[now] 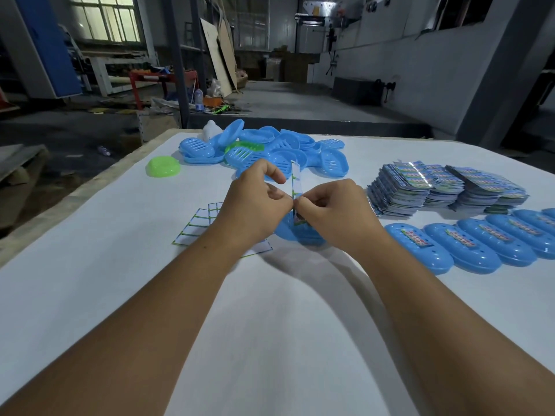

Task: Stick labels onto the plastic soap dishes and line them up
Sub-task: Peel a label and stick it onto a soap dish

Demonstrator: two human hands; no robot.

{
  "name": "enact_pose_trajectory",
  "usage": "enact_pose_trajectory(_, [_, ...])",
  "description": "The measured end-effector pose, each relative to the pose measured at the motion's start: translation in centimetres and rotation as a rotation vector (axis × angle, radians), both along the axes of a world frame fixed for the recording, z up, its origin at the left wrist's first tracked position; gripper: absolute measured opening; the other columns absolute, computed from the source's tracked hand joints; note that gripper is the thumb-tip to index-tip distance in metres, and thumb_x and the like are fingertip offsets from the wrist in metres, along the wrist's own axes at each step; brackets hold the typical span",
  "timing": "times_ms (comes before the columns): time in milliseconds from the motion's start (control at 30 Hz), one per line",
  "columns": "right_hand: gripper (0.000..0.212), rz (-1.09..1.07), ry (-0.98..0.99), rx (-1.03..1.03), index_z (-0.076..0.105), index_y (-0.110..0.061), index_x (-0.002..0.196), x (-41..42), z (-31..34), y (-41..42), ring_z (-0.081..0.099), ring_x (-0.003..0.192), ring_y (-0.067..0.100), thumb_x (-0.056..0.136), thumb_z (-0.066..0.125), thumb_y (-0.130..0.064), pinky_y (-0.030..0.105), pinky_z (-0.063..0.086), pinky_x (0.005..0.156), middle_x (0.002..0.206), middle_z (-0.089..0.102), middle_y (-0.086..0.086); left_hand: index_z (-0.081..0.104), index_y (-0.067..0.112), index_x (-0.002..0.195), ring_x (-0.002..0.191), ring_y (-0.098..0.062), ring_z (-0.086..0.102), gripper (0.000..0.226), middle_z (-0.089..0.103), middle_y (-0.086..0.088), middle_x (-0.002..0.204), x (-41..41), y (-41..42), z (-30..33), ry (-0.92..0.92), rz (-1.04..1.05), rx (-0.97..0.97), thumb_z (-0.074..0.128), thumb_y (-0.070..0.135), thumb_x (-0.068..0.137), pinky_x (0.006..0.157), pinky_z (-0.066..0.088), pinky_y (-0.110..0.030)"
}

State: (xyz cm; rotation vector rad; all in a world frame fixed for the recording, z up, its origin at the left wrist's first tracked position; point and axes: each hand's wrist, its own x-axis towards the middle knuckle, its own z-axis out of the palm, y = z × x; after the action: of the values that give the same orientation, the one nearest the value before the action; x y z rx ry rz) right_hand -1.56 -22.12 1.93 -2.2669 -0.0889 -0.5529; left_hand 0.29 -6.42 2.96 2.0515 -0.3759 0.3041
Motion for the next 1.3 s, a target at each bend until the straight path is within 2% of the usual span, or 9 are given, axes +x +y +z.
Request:
enact_pose_trajectory(200, [0.027,-0.008,0.005,0.051,0.071,-0.016,0.059,0.2,0.1,-0.2,0.043,0.046,0.007,0.084,0.064,-0.023,0.025,0.038,0.05,0.051,0.063,-0.003,0.059,0.029,0.08,0.053,-0.001,0.054,0.016,0.066,0.009,0.066,0.2,-0.1,-0.1,-0.055,0.014,-0.001,0.067,0.015,0.082,0.049,0.04,-0.012])
enact_pose_trajectory(400, [0.027,-0.038,0.043,0.085,0.075,-0.004,0.073,0.4,0.2,-0.4,0.044,0.056,0.014,0.085,0.065,-0.026,0.029,0.039,0.054,0.07,0.067,0.019,0.076,0.031,0.077,0.061,0.007,0.06,0.016,0.067,0.024,0.06,0.6,0.0,-0.3,-0.055,0.073,-0.022,0.067,0.02,0.083,0.057,0.042,-0.005])
enact_pose_trajectory(500, [0.03,-0.064,0.057,0.107,0.072,0.002,0.077,0.4,0.3,-0.7,0.04,0.056,0.017,0.082,0.062,-0.025,0.032,0.04,0.054,0.075,0.064,0.026,0.076,0.032,0.08,0.068,0.008,0.064,0.011,0.07,0.018,0.068,0.8,0.2,-0.3,-0.014,0.088,-0.022,0.074,0.021,0.081,0.065,0.047,-0.007])
enact_pose_trajectory(633, [0.026,-0.136,0.079,0.151,0.074,-0.005,0.066,0.4,0.5,-1.4,0.047,0.049,0.013,0.08,0.06,-0.023,0.035,0.051,0.054,0.058,0.069,0.007,0.076,0.029,0.086,0.068,0.005,0.064,0.014,0.071,0.014,0.075,1.0,0.6,-0.2,0.024,0.12,0.0,0.074,0.016,0.083,0.064,0.044,-0.009])
enact_pose_trajectory(767, [0.028,-0.167,0.112,0.144,0.074,-0.006,0.063,0.4,0.5,-1.7,0.051,0.049,0.015,0.079,0.06,-0.024,0.034,0.052,0.056,0.057,0.068,0.007,0.077,0.027,0.089,0.075,0.002,0.064,0.017,0.07,0.014,0.077,1.3,1.2,0.1,0.057,0.172,0.039,0.072,0.012,0.082,0.064,0.043,-0.01])
enact_pose_trajectory(867, [0.027,-0.185,0.128,0.141,0.074,-0.01,0.061,0.4,0.5,-1.9,0.052,0.05,0.017,0.077,0.059,-0.025,0.038,0.055,0.058,0.059,0.069,0.008,0.077,0.024,0.09,0.082,-0.004,0.066,0.018,0.071,0.011,0.083,1.3,1.6,0.3,0.055,0.226,0.125,0.068,0.013,0.08,0.067,0.046,-0.014])
enact_pose_trajectory(1000, [0.028,-0.215,0.138,0.13,0.074,-0.009,0.06,0.4,0.7,-1.9,0.052,0.051,0.017,0.078,0.059,-0.025,0.044,0.059,0.06,0.06,0.071,0.005,0.077,0.017,0.093,0.093,-0.018,0.066,0.018,0.072,0.006,0.088,1.2,2.0,0.5,0.04,0.3,0.243,0.067,0.011,0.079,0.087,0.055,-0.033])
enact_pose_trajectory(1200, [0.038,-0.192,0.124,0.105,0.072,-0.004,0.069,-0.3,1.0,-1.2,0.049,0.054,0.017,0.07,0.056,-0.039,0.048,0.059,0.063,0.071,0.068,0.018,0.069,0.01,0.097,0.094,-0.027,0.065,0.018,0.071,-0.008,0.097,1.4,2.9,0.1,0.139,0.344,0.57,0.064,0.011,0.08,0.083,0.057,-0.039])
enact_pose_trajectory(1300, [0.04,-0.184,0.115,0.106,0.071,-0.002,0.073,-0.4,1.1,-1.1,0.052,0.057,0.017,0.068,0.056,-0.039,0.048,0.06,0.066,0.074,0.07,0.016,0.068,0.013,0.101,0.097,-0.027,0.064,0.02,0.068,-0.009,0.105,1.6,3.1,-0.3,0.153,0.32,0.694,0.064,0.013,0.082,0.082,0.055,-0.035])
